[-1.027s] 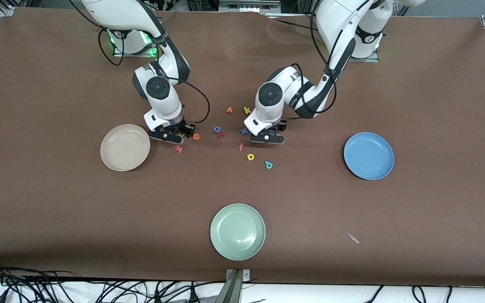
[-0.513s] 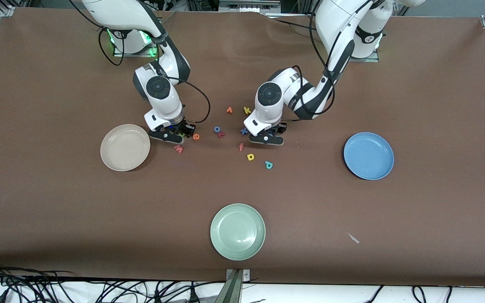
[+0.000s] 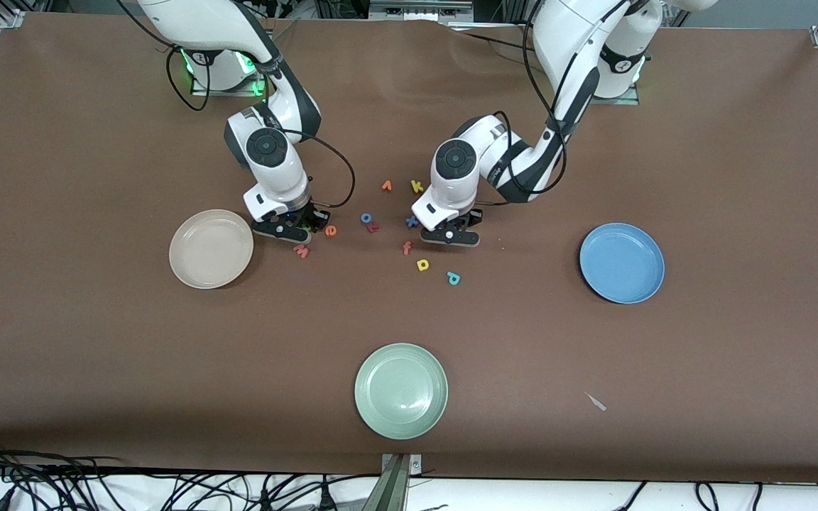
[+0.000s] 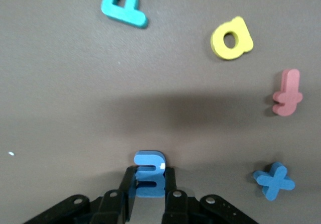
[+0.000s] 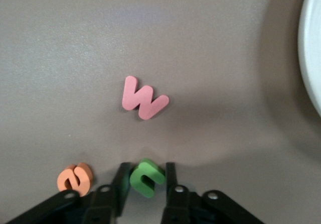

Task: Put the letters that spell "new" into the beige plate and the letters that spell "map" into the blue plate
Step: 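Close both grippers on the green u and the blue m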

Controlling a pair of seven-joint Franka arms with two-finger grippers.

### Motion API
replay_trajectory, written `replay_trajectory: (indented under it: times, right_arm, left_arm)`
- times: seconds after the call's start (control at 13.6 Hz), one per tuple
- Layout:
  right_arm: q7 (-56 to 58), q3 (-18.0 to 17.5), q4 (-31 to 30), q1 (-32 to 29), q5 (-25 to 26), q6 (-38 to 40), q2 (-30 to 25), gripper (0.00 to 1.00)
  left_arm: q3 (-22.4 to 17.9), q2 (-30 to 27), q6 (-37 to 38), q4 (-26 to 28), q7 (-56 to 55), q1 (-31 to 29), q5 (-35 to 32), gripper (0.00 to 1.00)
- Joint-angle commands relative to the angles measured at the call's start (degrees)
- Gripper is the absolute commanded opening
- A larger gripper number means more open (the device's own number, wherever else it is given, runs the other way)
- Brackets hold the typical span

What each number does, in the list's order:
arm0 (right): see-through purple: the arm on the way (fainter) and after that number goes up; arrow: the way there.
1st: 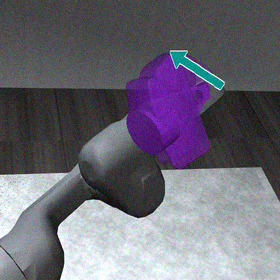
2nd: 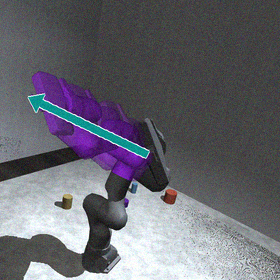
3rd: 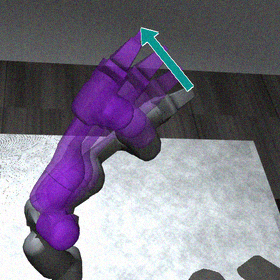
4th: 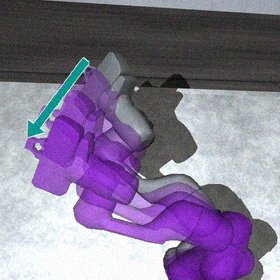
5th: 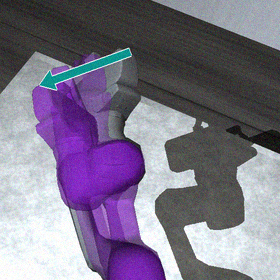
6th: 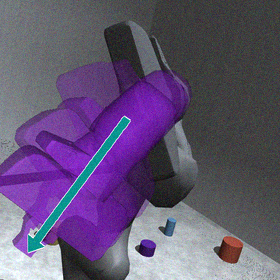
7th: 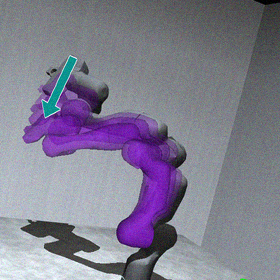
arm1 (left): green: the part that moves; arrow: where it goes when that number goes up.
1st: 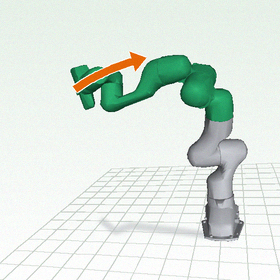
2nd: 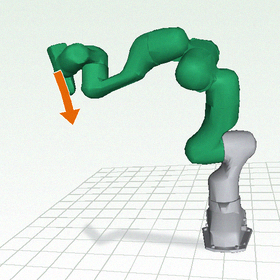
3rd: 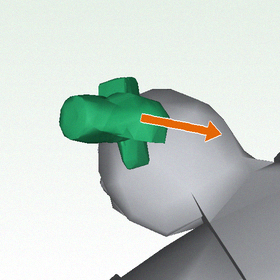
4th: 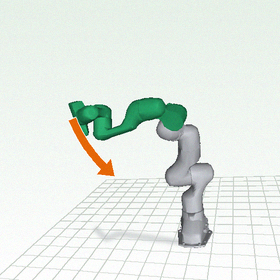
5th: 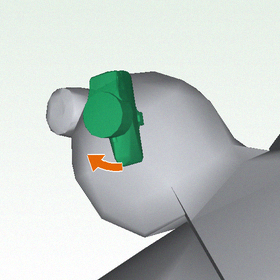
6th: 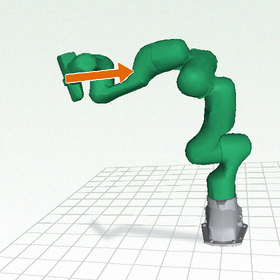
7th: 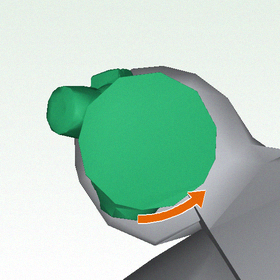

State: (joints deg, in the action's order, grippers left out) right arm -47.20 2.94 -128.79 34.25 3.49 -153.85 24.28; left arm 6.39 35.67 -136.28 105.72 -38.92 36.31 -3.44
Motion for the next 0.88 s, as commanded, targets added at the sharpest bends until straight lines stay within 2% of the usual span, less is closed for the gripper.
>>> replay_trajectory:
  times: [0.0,0.07,0.22,0.37,0.59,0.81]
  right_arm:
    - [0.8,0.0,-0.1,-0.3,0.2,-0.2,0.3,0.06]
    - [0.9,0.0,0.0,-0.3,0.2,0.0,0.1,0.01]
    - [2.3,0.4,0.4,-0.4,0.2,0.7,-0.8,0.01]
    - [6.2,2.5,2.7,-0.6,0.2,7.3,-2.6,0.01]
    - [16.7,6.4,9.0,-0.6,-2.3,20.3,-5.0,0.01]
    - [33.7,13.0,10.6,-0.6,-5.0,23.9,-6.0,0.02]
  left_arm:
    - [-0.2,-3.8,5.4,-0.6,2.7,-2.2,-2.1,0.05]
    - [-0.1,-5.5,8.1,-0.6,6.8,-3.9,-2.1,0.07]
    - [0.0,-8.4,12.8,-0.6,14.7,-7.9,-2.1,0.07]
    - [0.1,-10.2,15.8,-0.6,20.4,-11.4,-2.0,0.08]
    - [0.0,-12.5,21.8,-0.6,31.4,-18.2,-2.0,0.08]
    - [0.1,-13.7,25.7,-0.4,43.1,-26.1,-2.3,0.08]
